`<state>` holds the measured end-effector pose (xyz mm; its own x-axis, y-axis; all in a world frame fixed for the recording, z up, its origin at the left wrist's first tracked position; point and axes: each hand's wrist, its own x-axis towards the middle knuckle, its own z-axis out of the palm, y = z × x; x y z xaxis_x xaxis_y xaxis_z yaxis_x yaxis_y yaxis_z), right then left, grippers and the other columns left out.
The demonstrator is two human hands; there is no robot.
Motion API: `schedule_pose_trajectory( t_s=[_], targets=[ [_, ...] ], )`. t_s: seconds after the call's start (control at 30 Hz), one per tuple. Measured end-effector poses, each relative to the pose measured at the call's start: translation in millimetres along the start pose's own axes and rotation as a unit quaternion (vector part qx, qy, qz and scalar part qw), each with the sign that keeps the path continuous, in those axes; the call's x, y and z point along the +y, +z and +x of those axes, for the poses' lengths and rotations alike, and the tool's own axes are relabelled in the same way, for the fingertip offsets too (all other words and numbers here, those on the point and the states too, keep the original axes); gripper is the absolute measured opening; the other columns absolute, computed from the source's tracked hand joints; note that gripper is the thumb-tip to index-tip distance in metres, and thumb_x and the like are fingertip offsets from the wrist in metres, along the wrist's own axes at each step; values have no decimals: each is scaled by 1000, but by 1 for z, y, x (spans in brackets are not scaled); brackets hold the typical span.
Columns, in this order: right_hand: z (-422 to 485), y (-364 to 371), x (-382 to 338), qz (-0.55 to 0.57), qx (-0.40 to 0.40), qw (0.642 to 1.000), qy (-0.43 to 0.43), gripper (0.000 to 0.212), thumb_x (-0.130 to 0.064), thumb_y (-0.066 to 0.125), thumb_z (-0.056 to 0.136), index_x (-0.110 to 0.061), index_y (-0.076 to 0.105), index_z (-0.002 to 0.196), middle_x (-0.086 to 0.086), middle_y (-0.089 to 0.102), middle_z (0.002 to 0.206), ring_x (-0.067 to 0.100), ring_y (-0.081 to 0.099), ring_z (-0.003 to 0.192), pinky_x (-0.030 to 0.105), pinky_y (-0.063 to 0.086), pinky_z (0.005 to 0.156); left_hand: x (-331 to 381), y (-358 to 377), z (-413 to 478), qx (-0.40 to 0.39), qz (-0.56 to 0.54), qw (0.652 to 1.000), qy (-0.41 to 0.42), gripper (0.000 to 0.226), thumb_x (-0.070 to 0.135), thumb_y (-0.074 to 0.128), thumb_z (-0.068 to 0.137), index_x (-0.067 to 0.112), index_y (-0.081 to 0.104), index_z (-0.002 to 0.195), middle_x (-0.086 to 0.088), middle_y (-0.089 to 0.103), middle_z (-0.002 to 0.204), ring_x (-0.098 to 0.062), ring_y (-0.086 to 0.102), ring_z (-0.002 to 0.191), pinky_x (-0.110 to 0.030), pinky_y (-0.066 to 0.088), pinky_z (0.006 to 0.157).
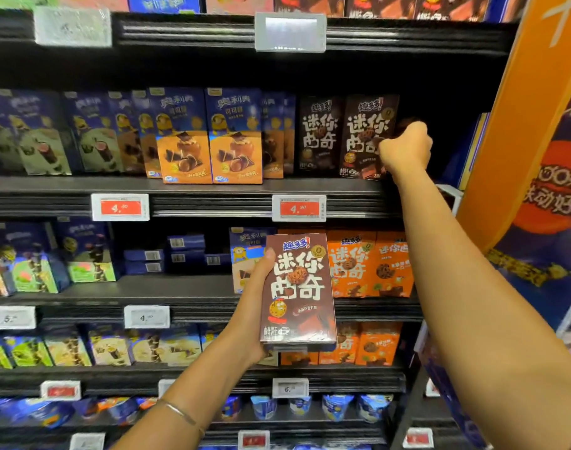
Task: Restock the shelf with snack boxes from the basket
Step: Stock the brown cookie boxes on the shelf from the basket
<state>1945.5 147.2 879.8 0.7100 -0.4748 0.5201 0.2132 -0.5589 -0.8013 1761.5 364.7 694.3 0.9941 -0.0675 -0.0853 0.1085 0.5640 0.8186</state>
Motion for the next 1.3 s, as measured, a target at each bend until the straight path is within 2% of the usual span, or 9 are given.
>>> schedule_pose_trajectory(
  t_s=[0.23, 0.4, 0.57, 0.8, 0.9, 1.0, 1.1, 1.2, 1.3],
  targets=[
    [22, 9, 1, -84, -38, 995, 25, 48, -23, 66, 94, 1, 55, 134, 20, 53, 140, 38, 55, 126, 39, 48, 101, 1, -3, 4, 5, -5, 1000, -4, 51, 73, 74, 71, 30, 87, 95, -10, 81, 113, -27, 81, 94, -41, 64, 78],
    [28, 17, -1, -128, -79, 988, 19, 46, -24, 60, 100, -1, 51, 139, 19, 52, 142, 36, 51, 132, 37, 43, 107, 0, 2, 7, 6, -9, 1000, -4, 45, 69, 74, 73, 30, 87, 89, -9, 82, 107, -26, 82, 86, -37, 64, 67],
    [37, 24, 0, -176, -120, 977, 2, 51, -26, 55, 102, -3, 44, 146, 19, 47, 148, 36, 46, 136, 38, 40, 111, 0, 3, 7, 5, -8, 1000, -6, 41, 69, 73, 76, 32, 87, 88, -8, 83, 105, -24, 82, 86, -36, 64, 66],
    [43, 27, 6, -179, -129, 975, 1, 66, -29, 63, 96, -16, 34, 153, 16, 41, 154, 38, 42, 140, 45, 41, 112, 5, 1, 5, 11, 22, 1000, -8, 46, 78, 78, 72, 36, 86, 91, -6, 82, 110, -24, 82, 93, -36, 64, 71],
    [40, 27, 7, -182, -137, 973, 13, 59, -24, 62, 96, -10, 39, 149, 17, 45, 150, 38, 47, 136, 43, 43, 109, 6, 0, 5, 14, 26, 1000, -6, 43, 76, 77, 75, 37, 86, 89, -7, 82, 110, -25, 81, 93, -37, 64, 74],
    [25, 15, 3, -130, -110, 985, 23, 49, -22, 63, 94, -2, 52, 137, 20, 54, 141, 37, 55, 127, 40, 48, 104, 6, -2, 6, 7, 22, 1000, -9, 42, 70, 70, 80, 33, 87, 91, -8, 82, 108, -24, 82, 91, -36, 64, 71],
    [-16, -8, 0, -3, -56, 998, -34, 52, -28, 71, 88, -8, 53, 132, 13, 58, 134, 29, 58, 121, 35, 50, 96, 5, -3, 4, 8, 22, 1000, -4, 40, 66, 67, 84, 32, 87, 90, -8, 83, 104, -24, 82, 88, -36, 64, 68],
    [-87, -30, 6, 158, -25, 981, -105, 46, -28, 71, 88, -15, 55, 129, 1, 66, 117, 10, 63, 107, 21, 51, 90, 5, -5, 4, 14, 24, 1000, -1, 44, 65, 67, 81, 28, 88, 94, -9, 82, 109, -25, 82, 90, -37, 65, 69],
    [-162, -40, 23, 244, -35, 963, -112, 24, -18, 67, 91, -16, 64, 115, -1, 70, 100, 6, 66, 93, 13, 49, 78, 4, -7, 3, 19, 39, 999, 7, 46, 64, 65, 82, 28, 86, 101, -10, 81, 113, -26, 81, 94, -37, 66, 70]
  ],
)
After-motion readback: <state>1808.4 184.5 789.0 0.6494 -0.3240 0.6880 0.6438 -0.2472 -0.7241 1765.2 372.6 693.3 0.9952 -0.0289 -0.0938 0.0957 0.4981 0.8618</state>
